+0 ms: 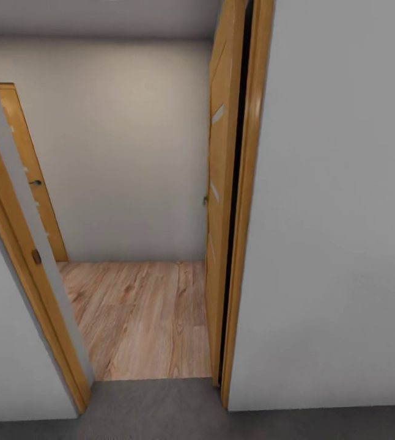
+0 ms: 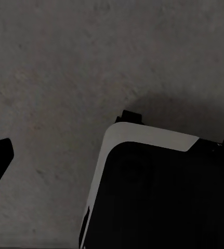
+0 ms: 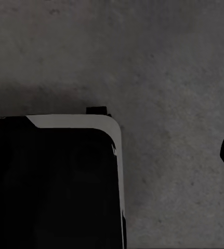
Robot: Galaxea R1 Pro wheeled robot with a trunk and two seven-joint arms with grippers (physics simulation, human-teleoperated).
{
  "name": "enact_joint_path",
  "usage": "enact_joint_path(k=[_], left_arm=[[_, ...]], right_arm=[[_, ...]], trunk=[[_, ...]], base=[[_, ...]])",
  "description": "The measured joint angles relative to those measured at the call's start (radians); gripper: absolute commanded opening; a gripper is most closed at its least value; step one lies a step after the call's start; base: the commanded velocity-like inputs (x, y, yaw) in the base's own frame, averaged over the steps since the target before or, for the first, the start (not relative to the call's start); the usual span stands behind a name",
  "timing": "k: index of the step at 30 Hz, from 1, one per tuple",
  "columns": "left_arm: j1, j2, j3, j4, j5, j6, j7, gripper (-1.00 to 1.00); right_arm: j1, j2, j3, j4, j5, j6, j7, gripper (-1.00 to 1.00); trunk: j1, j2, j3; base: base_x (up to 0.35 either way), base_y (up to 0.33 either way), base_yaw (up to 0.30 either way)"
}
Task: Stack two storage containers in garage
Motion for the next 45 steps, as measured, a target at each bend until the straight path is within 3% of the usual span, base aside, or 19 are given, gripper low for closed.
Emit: enact_joint_path(k=[35, 45], left_arm=[[0.000, 0.000, 0.000, 0.000, 0.000, 0.000, 0.001, 1.00], [0.000, 0.000, 0.000, 0.000, 0.000, 0.000, 0.001, 1.00]], right_arm=[[0.000, 0.001, 0.002, 0.000, 0.002, 0.000, 0.001, 1.00], [0.000, 0.000, 0.002, 0.000, 0.003, 0.000, 0.006, 1.00]], trunk=[[0.000, 0.000, 0.000], [0.000, 0.000, 0.000]], base=[[0.000, 0.000, 0.273], [0.000, 0.000, 0.048]])
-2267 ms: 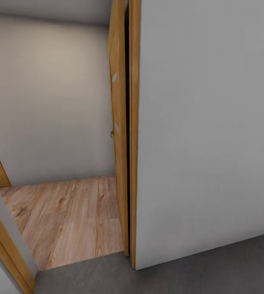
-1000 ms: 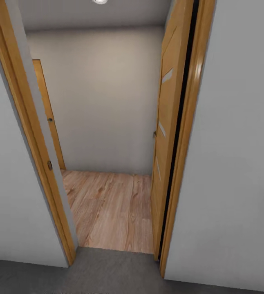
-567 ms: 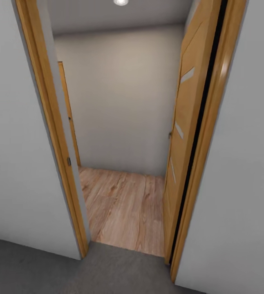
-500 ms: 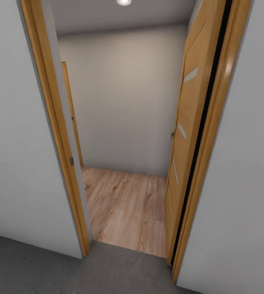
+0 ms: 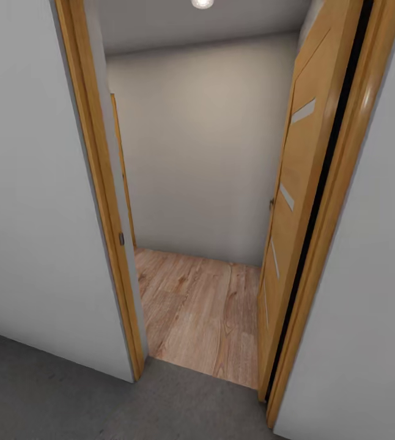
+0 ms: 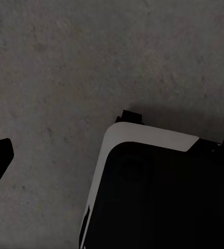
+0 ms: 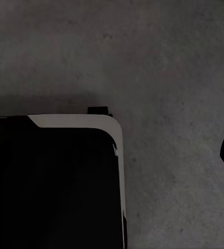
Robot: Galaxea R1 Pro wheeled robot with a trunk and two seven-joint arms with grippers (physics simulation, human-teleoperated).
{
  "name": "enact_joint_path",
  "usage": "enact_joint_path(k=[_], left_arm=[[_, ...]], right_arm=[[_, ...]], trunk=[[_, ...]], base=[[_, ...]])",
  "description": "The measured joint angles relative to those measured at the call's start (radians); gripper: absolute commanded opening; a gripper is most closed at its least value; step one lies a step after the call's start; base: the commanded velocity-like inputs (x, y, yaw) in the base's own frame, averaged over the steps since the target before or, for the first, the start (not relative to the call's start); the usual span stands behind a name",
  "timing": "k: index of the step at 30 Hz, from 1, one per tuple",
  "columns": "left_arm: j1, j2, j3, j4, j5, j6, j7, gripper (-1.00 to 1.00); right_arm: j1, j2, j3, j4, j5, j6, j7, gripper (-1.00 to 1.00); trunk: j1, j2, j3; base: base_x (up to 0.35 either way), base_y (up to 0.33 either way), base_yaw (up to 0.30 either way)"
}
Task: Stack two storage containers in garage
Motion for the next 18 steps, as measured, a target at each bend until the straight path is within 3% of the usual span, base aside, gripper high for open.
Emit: enact_joint_path(k=[6, 18], left_arm=[[0.000, -0.001, 0.000, 0.000, 0.000, 0.000, 0.000, 1.00], [0.000, -0.001, 0.000, 0.000, 0.000, 0.000, 0.000, 1.00]], right_arm=[[0.000, 0.000, 0.000, 0.000, 0.001, 0.000, 0.000, 1.00], [0.000, 0.000, 0.000, 0.000, 0.001, 0.000, 0.001, 1.00]], trunk=[[0.000, 0.000, 0.000], [0.000, 0.000, 0.000]], base=[[0.104, 0.078, 0.001], [0.238, 0.216, 0.000]])
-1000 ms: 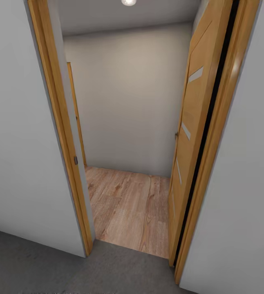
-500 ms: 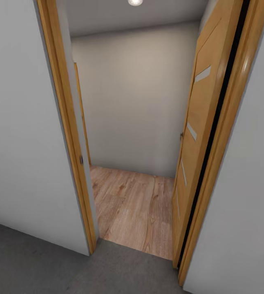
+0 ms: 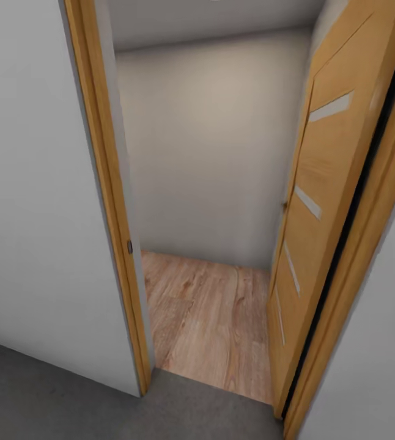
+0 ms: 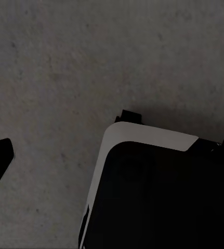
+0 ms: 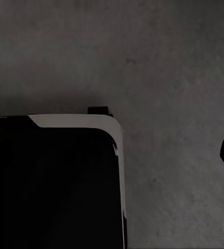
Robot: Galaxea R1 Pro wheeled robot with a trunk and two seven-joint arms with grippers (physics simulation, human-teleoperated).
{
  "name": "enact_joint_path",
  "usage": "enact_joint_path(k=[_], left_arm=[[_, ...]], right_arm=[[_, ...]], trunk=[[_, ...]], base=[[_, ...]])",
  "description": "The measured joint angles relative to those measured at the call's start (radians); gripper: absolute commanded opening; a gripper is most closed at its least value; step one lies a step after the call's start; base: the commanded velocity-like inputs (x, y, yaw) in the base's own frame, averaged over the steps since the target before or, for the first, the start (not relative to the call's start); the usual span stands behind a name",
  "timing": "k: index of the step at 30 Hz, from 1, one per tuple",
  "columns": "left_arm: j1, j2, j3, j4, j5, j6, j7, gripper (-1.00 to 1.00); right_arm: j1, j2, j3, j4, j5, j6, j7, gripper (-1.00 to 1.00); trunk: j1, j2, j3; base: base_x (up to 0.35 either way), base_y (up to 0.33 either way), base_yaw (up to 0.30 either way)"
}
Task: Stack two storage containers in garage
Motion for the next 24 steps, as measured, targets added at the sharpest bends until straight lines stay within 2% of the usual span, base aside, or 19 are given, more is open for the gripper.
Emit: enact_joint_path(k=[3, 9, 18, 24], left_arm=[[0.000, 0.000, 0.000, 0.000, 0.000, 0.000, 0.000, 1.00], [0.000, 0.000, 0.000, 0.000, 0.000, 0.000, -0.001, 1.00], [0.000, 0.000, 0.000, 0.000, 0.000, 0.000, -0.001, 1.00], [0.000, 0.000, 0.000, 0.000, 0.000, 0.000, -0.001, 1.00]], right_arm=[[0.000, 0.000, 0.000, 0.000, 0.000, 0.000, 0.000, 1.00], [0.000, 0.000, 0.000, 0.000, -0.001, 0.000, -0.001, 1.00], [0.000, 0.000, 0.000, 0.000, -0.001, 0.000, -0.001, 1.00], [0.000, 0.001, 0.000, 0.000, -0.001, 0.000, -0.001, 1.00]], trunk=[[0.000, 0.000, 0.000], [0.000, 0.000, 0.000], [0.000, 0.000, 0.000], [0.000, 0.000, 0.000]], base=[[0.247, 0.208, -0.046], [0.195, 0.057, -0.215], [0.028, 0.005, -0.241], [0.001, 0.000, -0.054]])
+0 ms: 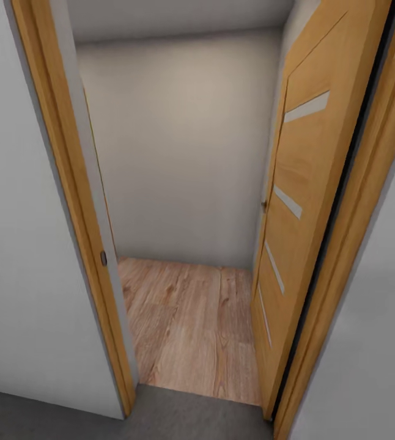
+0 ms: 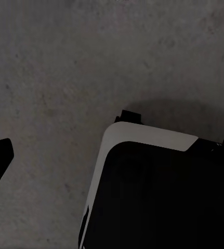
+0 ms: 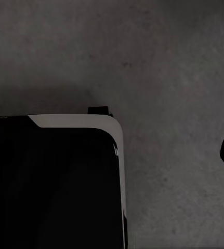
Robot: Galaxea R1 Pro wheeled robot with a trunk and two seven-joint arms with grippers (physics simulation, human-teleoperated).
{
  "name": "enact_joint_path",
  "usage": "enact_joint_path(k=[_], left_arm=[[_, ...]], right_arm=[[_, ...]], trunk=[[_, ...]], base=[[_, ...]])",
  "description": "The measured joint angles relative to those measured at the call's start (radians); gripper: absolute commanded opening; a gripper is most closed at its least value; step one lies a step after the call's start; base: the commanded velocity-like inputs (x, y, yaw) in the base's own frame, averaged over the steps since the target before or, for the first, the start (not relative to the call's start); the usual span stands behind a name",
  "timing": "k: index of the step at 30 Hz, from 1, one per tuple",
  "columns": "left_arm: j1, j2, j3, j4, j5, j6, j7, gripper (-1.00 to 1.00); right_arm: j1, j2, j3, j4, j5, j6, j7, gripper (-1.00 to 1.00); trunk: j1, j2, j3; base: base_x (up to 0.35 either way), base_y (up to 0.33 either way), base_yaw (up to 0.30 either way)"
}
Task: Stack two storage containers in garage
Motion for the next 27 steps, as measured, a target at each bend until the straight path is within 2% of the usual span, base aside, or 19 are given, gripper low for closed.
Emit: enact_joint_path(k=[6, 27], left_arm=[[0.000, 0.000, 0.000, 0.000, 0.000, 0.001, 0.000, 1.00], [0.000, 0.000, 0.000, 0.000, 0.000, 0.002, 0.000, 1.00]], right_arm=[[0.000, 0.001, 0.000, 0.000, 0.001, 0.000, 0.000, 1.00], [0.000, 0.001, 0.000, 0.000, 0.000, 0.000, -0.001, 1.00]], trunk=[[0.000, 0.000, 0.000], [-0.001, 0.000, 0.000]], base=[[0.213, 0.000, -0.002], [0.317, 0.000, -0.004]])
